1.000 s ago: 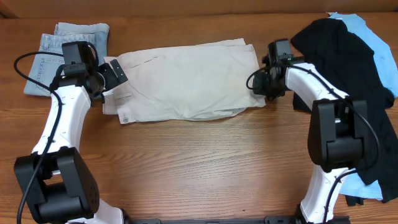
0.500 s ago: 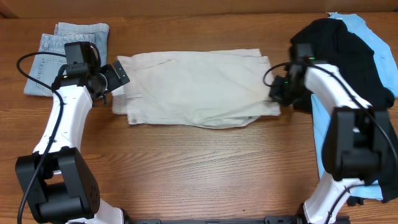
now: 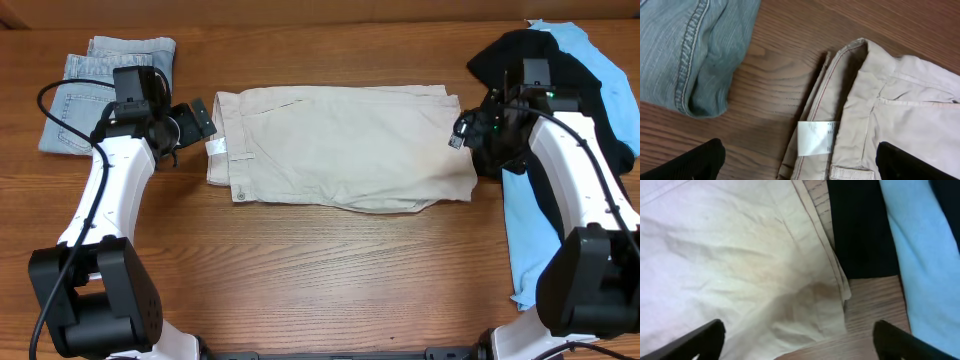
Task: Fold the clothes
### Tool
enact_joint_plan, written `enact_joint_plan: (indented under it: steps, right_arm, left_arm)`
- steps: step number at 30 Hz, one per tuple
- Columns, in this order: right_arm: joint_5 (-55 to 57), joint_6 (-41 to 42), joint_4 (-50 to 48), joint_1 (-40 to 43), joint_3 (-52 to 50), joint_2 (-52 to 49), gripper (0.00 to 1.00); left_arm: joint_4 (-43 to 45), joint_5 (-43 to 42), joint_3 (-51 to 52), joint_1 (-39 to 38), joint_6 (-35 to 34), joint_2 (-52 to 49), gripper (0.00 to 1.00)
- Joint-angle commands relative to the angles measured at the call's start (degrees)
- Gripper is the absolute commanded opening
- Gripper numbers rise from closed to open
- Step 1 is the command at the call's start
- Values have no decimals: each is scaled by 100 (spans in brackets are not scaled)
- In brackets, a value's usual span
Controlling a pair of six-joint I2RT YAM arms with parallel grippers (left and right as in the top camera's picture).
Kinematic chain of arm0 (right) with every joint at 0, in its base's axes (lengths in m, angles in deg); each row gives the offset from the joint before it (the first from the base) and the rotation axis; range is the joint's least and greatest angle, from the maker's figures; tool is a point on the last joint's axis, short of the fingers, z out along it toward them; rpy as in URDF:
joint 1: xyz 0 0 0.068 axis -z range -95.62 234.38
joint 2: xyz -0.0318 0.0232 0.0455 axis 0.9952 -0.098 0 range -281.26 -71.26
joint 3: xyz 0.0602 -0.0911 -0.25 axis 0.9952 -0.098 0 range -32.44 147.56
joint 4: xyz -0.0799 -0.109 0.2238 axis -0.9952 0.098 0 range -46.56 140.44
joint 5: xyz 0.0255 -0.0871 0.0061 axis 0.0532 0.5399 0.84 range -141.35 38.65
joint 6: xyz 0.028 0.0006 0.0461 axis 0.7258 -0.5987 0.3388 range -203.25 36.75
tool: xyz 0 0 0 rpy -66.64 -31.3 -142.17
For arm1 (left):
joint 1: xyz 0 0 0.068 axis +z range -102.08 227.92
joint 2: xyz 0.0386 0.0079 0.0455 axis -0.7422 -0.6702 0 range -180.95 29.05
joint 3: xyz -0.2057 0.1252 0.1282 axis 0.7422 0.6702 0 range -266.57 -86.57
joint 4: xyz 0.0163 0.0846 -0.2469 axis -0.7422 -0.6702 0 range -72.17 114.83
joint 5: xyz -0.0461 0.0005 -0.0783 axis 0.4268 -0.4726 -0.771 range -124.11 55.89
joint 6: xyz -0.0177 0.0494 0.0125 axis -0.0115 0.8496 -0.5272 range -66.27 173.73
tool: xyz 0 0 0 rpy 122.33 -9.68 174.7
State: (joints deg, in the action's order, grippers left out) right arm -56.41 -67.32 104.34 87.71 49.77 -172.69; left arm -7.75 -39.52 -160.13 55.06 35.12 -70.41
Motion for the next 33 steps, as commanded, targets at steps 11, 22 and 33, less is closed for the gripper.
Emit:
enact_joint_plan:
  steps: [11,22,33]
  right_arm:
    - [-15,-269,442,-76,796,232,100]
    - [-15,-267,516,-76,796,232,94]
    - [-125,-245,337,-87,796,232,90]
  left_arm:
    - [793,-1829,-107,61,2319,-1058,100]
    - [992,-2046,-107,61,2315,-1921,97]
    - [997,-3169,-107,-293,2105,-2293,78]
